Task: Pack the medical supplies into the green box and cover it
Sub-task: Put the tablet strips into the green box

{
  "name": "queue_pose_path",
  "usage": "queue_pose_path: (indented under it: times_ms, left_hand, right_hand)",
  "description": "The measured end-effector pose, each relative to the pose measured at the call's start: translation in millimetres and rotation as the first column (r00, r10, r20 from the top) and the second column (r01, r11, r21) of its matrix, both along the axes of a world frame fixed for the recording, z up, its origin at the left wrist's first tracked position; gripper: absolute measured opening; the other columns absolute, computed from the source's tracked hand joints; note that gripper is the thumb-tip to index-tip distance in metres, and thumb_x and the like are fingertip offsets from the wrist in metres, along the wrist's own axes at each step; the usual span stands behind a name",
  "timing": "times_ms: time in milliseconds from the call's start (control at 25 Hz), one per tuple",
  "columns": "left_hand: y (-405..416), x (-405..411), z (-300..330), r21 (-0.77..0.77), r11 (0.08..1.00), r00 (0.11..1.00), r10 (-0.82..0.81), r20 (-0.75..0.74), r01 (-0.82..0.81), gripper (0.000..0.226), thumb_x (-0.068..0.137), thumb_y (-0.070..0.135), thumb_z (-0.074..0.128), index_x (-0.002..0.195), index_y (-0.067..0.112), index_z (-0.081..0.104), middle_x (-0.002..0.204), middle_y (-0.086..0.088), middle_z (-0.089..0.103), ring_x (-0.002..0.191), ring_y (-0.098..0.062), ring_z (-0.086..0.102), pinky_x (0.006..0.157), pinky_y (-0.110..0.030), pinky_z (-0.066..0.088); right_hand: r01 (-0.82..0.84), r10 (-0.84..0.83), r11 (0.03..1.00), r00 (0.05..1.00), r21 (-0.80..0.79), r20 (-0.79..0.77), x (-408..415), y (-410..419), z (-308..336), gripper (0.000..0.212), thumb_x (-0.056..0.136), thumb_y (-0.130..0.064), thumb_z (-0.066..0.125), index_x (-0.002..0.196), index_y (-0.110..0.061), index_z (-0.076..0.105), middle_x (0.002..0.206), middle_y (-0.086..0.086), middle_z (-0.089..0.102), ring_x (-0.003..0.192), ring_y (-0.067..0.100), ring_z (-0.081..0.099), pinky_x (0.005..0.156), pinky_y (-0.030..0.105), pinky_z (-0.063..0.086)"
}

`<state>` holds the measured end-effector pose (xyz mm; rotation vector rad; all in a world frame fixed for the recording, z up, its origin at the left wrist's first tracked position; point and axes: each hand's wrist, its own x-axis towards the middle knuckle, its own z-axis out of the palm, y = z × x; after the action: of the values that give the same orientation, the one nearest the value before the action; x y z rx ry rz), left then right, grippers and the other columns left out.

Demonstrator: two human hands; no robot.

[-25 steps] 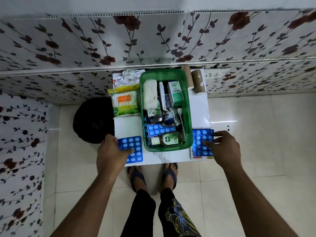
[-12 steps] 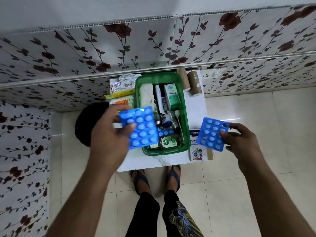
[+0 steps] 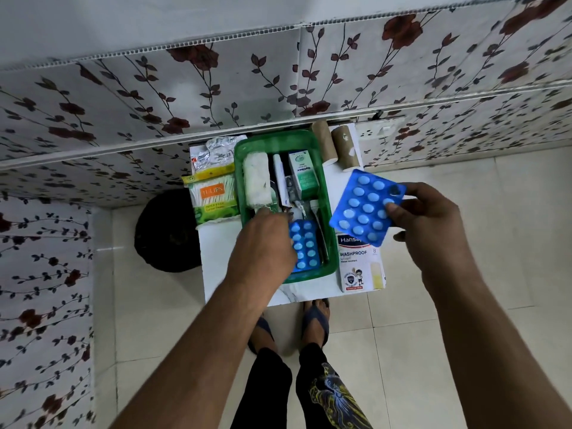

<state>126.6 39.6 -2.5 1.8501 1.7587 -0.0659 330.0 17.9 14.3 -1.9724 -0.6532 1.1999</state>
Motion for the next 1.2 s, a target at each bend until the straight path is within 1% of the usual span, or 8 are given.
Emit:
queue_pose_path:
  times_ms: [160,280,400,600,680,840,960,1200]
  left_hand:
    - [10,-48,22,0.053,0.962,0.936,0.249,0.248,-0.269,0.026,0.091,0.013,0.06,0.115,0.019,0.067,0.113,0.0,0.066,0.093,-0.011,0.065,0.082,-0.022,0.048]
    - [10,-82,14,-0.025,0.865,0.813,0.481,0.329,-0.502,0.017,0.089,0.011,0.061,0.1,0.021,0.07,0.098,0.005,0.07,0.081,0.004,0.062,0.068,-0.008,0.041]
    - [6,-103,-3,-0.084,0.839,0.785,0.535,0.313,-0.538,0.015,0.088,0.01,0.063,0.1,0.016,0.071,0.095,0.004,0.07,0.079,0.006,0.059,0.063,-0.003,0.039]
    - [-1,-116,-17,-0.113,0.827,0.76,0.553,0.34,-0.551,0.014,0.089,0.012,0.064,0.1,0.017,0.07,0.092,0.008,0.067,0.082,0.004,0.059,0.065,-0.005,0.039]
    - [-1,-117,-18,-0.102,0.823,0.753,0.556,0.353,-0.559,0.015,0.088,0.011,0.065,0.099,0.019,0.069,0.093,0.009,0.067,0.086,-0.002,0.062,0.069,-0.01,0.043]
    - [23,-125,-30,0.032,0.911,0.885,0.392,0.251,-0.412,0.047,0.078,0.015,0.076,0.122,0.019,0.06,0.123,-0.006,0.058,0.104,-0.017,0.058,0.088,-0.026,0.043]
    - [50,-127,-47,0.033,0.979,0.978,0.2,0.058,-0.202,0.083,0.069,0.037,0.082,0.141,0.025,0.043,0.137,-0.013,0.041,0.126,-0.031,0.039,0.101,-0.036,0.036]
    - [66,-118,-74,0.059,0.889,0.89,0.453,0.043,-0.455,0.075,0.071,0.05,0.076,0.128,0.015,0.042,0.127,-0.019,0.052,0.111,-0.039,0.054,0.087,-0.044,0.049]
  right_hand:
    - [-0.263,0.262,0.965,0.961,-0.002,0.084,-47,8,5,0.028,0.089,-0.004,0.062,0.095,-0.031,0.06,0.086,0.001,0.07,0.079,0.018,0.07,0.059,0.033,0.057]
    - [-0.559,0.595,0.802,0.71,-0.212,0.377,-80,7,-5,0.034,0.084,-0.008,0.058,0.112,-0.027,0.057,0.096,0.004,0.071,0.088,0.03,0.066,0.067,0.035,0.053]
    - [-0.623,0.735,0.666,0.453,-0.411,0.504,-101,7,-10,0.041,0.081,-0.004,0.059,0.119,-0.017,0.051,0.096,0.01,0.069,0.088,0.033,0.065,0.062,0.031,0.039]
    - [-0.656,0.807,0.56,0.292,-0.506,0.513,-111,1,-9,0.029,0.082,-0.006,0.062,0.11,-0.012,0.054,0.1,0.01,0.07,0.09,0.031,0.068,0.065,0.032,0.044]
    - [-0.637,0.754,0.624,0.342,-0.452,0.56,-104,1,-4,0.03,0.08,-0.007,0.06,0.109,-0.013,0.059,0.096,0.011,0.071,0.086,0.032,0.068,0.066,0.032,0.048]
    - [-0.379,0.346,0.921,0.683,-0.094,0.643,-68,36,-8,0.026,0.085,-0.02,0.059,0.109,-0.02,0.069,0.095,0.003,0.074,0.083,0.029,0.068,0.072,0.031,0.051]
    - [-0.309,0.29,0.945,0.624,-0.112,0.725,-42,77,-41,0.036,0.089,-0.027,0.058,0.12,-0.011,0.064,0.115,0.016,0.066,0.1,0.037,0.063,0.081,0.038,0.048]
    - [-0.332,0.433,0.901,0.649,-0.279,0.625,-27,116,-83,0.038,0.093,-0.032,0.05,0.11,-0.002,0.066,0.106,0.023,0.069,0.098,0.04,0.063,0.071,0.034,0.041]
